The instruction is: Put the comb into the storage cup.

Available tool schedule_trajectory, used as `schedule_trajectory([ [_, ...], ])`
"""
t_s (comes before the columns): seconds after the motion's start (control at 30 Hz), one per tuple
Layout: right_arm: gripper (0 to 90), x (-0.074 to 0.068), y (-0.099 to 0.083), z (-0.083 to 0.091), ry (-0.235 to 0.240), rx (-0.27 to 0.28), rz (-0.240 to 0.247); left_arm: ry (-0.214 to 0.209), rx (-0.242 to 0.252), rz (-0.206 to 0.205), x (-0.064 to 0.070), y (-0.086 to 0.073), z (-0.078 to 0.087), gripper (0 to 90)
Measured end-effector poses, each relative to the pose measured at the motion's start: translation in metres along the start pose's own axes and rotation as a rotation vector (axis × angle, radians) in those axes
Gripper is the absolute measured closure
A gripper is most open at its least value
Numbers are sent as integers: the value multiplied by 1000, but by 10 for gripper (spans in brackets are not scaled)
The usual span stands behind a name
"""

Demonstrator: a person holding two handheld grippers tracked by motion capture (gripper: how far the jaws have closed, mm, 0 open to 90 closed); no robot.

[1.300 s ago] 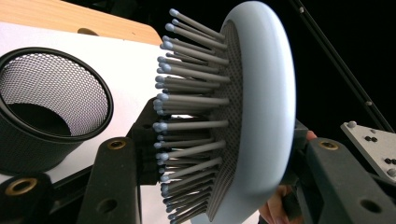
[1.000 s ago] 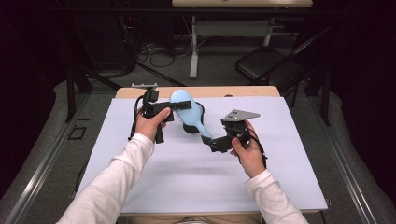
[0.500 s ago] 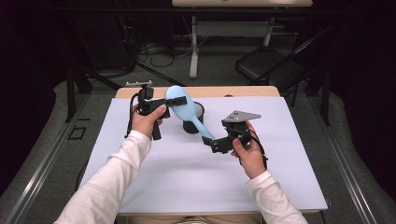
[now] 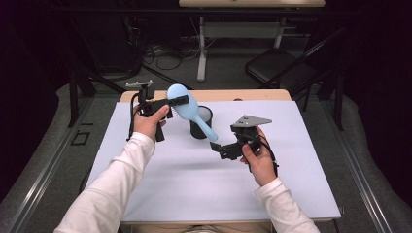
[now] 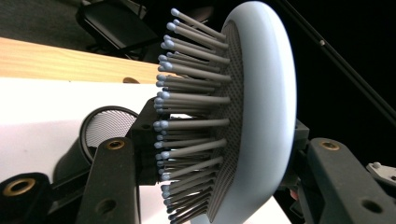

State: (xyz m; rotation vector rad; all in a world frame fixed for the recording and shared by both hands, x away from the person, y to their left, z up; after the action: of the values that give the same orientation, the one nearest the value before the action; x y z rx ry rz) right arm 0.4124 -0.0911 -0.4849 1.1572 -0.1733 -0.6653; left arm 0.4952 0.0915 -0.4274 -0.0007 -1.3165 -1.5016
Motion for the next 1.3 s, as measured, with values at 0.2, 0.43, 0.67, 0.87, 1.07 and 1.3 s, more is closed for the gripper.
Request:
schedule_trajectory([
  [0.2,0,0,0,0,2,-1,-1,16,7,-12,0,6,1,491],
  [0.43,0,1,0,1,0,1,-7,35,12,-39,1,13,0,492],
  [0.67,0,2,0,2,1,4,-8,49,25,-51,3,21,1,492],
  [0.87,0,1,1,2,2,12,-11,79,37,-75,5,28,1,492],
  [1.07,0,2,1,3,1,12,-14,88,51,-89,8,33,0,492],
  [1.3,0,2,0,3,0,14,-17,108,68,-91,6,39,0,492],
])
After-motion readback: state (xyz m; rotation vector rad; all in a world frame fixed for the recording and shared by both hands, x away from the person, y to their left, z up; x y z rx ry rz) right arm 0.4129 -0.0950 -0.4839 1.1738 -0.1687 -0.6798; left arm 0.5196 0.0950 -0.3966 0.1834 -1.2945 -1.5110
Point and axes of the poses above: each handheld gripper's, and its own axes: z roughly backward along the jaws, y roughly out of its top, x roughly to its right, the point moved 8 cm from there along -z, roughly forward along the jaws, and after that the axes turned 10 degrees about y, right-handed, at the moved point
